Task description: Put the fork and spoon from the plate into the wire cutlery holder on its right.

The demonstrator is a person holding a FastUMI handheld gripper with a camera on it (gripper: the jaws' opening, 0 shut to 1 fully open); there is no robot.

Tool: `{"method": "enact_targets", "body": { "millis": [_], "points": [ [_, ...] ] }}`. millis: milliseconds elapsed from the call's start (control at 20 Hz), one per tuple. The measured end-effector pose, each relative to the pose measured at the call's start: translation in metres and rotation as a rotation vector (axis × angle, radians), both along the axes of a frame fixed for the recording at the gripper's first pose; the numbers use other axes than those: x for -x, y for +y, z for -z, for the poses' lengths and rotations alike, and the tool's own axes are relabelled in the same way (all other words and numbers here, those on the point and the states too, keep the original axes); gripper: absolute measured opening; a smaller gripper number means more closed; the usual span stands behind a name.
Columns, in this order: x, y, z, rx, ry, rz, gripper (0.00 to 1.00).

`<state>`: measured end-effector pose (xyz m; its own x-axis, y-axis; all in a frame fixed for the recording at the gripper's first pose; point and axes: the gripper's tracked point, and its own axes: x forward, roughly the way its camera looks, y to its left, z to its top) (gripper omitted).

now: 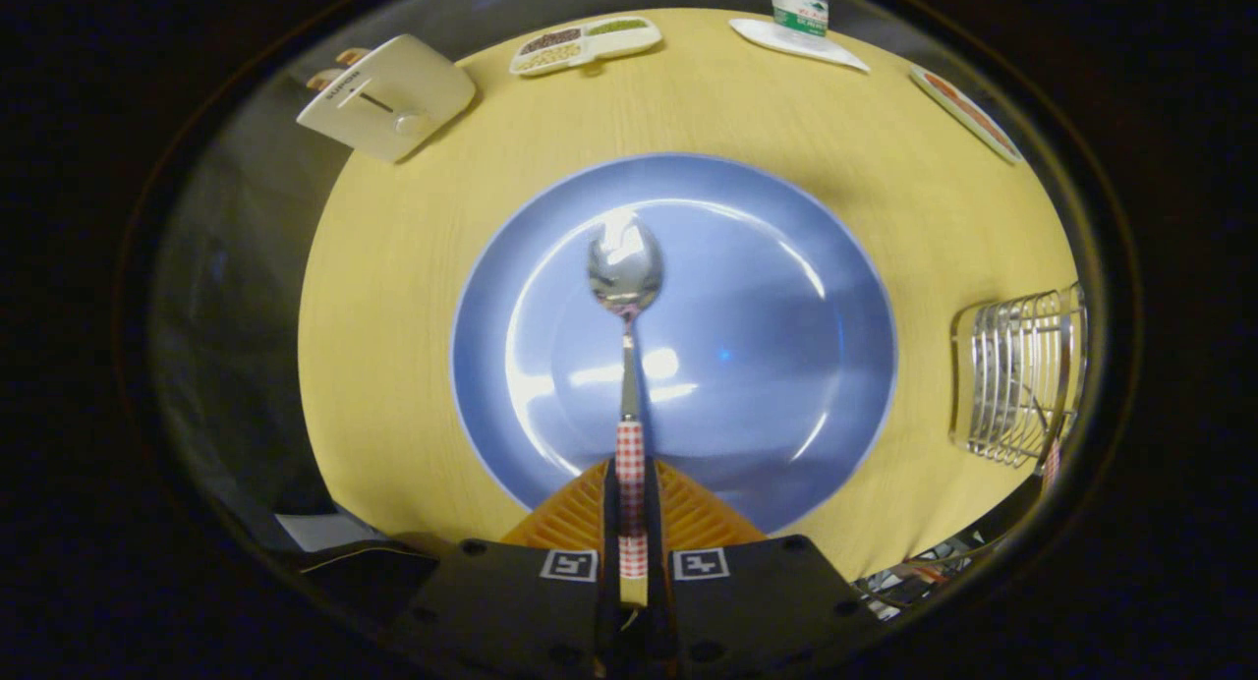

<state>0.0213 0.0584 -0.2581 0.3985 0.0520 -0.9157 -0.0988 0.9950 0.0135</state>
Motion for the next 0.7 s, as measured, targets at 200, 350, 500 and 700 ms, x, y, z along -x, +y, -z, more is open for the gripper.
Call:
{"method": "enact_targets", "body": {
  "millis": [200,350,500,700],
  "points": [
    [0.004,-0.001,-0.007,-0.001,-0.01,-0.023,0.11],
    [0.007,-0.004,-0.025,-0.035,-0.032,-0.02,0.09],
    [0.018,-0.014,-0.052,-0.038,-0.051,-0.034,0.07],
    [0.041,-0.038,-0.091,-0.063,-0.046,-0.014,0.07]
  ]
}}
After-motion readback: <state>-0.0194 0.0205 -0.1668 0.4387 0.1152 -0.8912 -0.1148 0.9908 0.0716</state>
